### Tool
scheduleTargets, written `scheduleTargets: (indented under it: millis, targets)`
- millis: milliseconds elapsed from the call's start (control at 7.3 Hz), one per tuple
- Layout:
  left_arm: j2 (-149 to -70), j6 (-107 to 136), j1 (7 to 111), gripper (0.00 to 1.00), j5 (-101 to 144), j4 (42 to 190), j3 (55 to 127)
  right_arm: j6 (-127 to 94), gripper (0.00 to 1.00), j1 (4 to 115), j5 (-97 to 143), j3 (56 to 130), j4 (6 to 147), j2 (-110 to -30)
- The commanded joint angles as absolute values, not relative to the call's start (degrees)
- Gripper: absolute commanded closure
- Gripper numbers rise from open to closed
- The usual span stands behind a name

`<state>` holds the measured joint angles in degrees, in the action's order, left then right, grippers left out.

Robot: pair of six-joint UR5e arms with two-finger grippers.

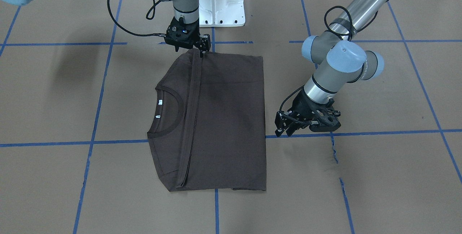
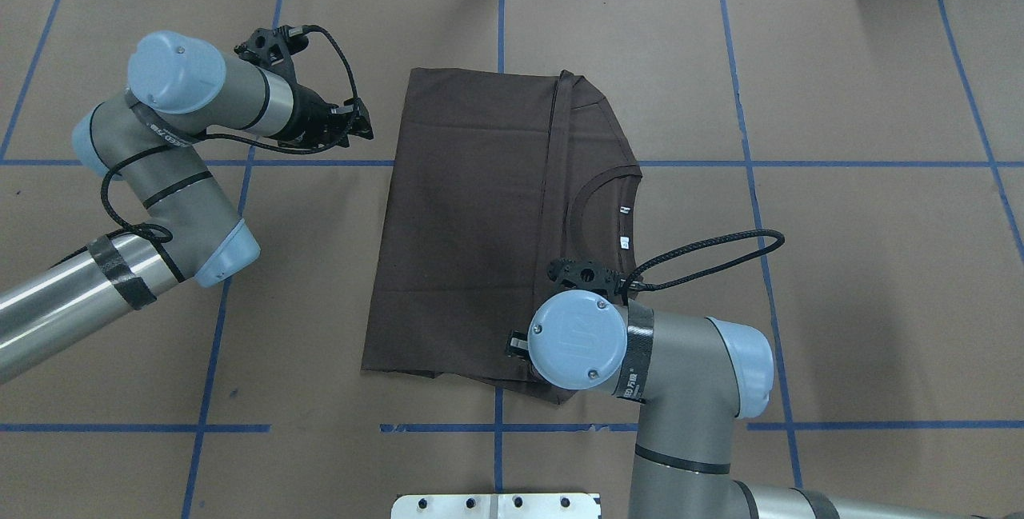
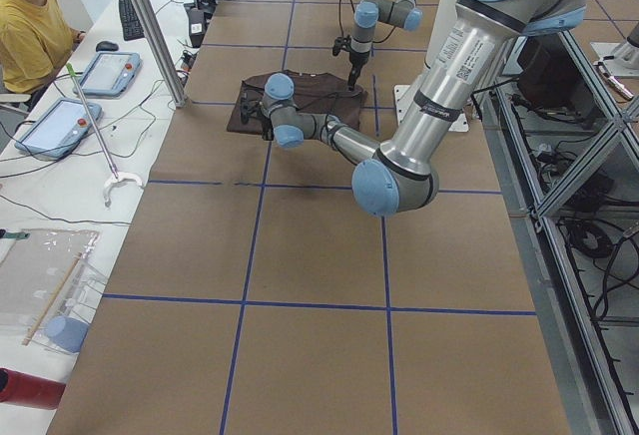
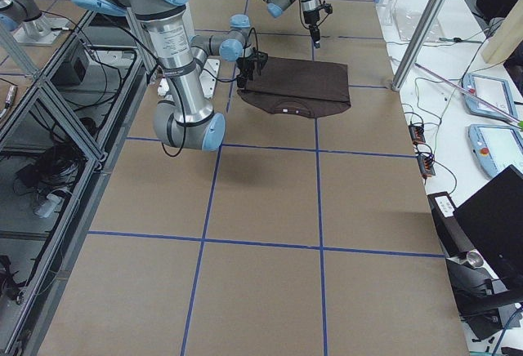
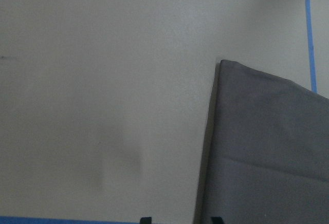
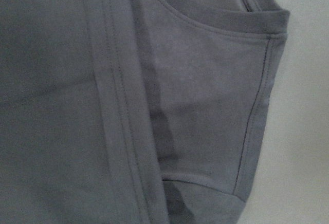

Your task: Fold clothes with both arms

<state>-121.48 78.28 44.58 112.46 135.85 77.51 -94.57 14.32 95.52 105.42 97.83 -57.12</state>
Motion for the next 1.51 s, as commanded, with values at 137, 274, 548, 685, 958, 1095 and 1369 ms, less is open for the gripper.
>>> scheduleTargets:
  millis: [137, 274, 548, 685, 958, 1095, 1369]
  targets:
    - [-121.3, 78.6, 44.6, 0.51, 112.3, 135.6, 77.7, -94.1, 0.00, 12.8, 95.3, 104.0, 97.7, -55.7]
    - [-121.1, 78.6, 44.6, 0.51, 112.3, 135.6, 77.7, -94.1, 0.00, 12.8, 95.3, 101.7, 97.7, -54.0]
    - [-121.0, 78.5, 44.6, 0.51, 112.3, 135.6, 77.6, -91.8, 0.00, 12.9, 95.4, 101.1, 97.8, -54.6]
    - [-121.0, 78.5, 44.6, 0.51, 112.3, 135.5, 77.6, -90.1, 0.00, 13.4, 95.6, 101.2, 97.6, -55.5]
    - [-121.1, 78.5, 44.6, 0.52, 112.3, 135.5, 77.7, -87.9, 0.00, 14.7, 96.0, 103.4, 97.6, -59.9]
    - [-121.1, 78.5, 44.6, 0.52, 112.3, 135.5, 77.7, -84.5, 0.00, 15.1, 96.6, 110.1, 98.1, -67.0]
    - [-121.2, 78.6, 44.6, 0.52, 112.1, 135.4, 78.1, -83.4, 0.00, 16.3, 98.2, 114.0, 98.1, -70.5]
